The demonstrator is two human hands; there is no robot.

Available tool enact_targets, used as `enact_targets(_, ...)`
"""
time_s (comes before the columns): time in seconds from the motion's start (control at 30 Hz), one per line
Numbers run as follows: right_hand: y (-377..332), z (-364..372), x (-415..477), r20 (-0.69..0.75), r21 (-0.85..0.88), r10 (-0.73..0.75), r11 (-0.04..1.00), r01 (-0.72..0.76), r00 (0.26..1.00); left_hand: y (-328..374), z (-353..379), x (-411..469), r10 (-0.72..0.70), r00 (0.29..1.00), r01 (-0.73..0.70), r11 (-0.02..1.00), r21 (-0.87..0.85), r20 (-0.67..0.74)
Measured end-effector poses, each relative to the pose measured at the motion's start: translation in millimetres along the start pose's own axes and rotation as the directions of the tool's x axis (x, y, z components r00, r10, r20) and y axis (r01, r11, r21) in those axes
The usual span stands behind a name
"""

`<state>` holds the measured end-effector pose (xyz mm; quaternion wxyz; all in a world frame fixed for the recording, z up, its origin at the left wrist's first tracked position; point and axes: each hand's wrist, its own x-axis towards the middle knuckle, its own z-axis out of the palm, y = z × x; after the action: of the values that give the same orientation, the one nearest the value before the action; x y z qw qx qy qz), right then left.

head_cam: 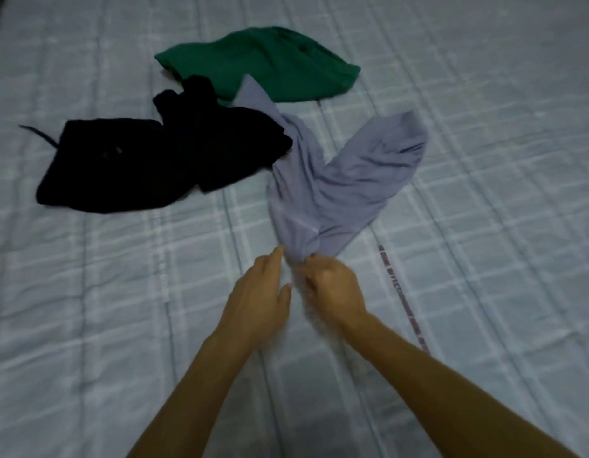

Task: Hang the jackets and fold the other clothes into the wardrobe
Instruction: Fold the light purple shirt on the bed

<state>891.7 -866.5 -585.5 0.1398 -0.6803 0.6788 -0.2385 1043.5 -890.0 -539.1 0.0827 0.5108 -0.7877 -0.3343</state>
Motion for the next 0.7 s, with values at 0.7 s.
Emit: enact_targets(0.7, -88.7, -113.6, -248.7, 0.324, 0.362, 0.282, 0.845, -0.393, 0.903, 62.3, 25.9, -193.8, 0.119, 0.971, -0.107, 0.992, -0.071, 0.207)
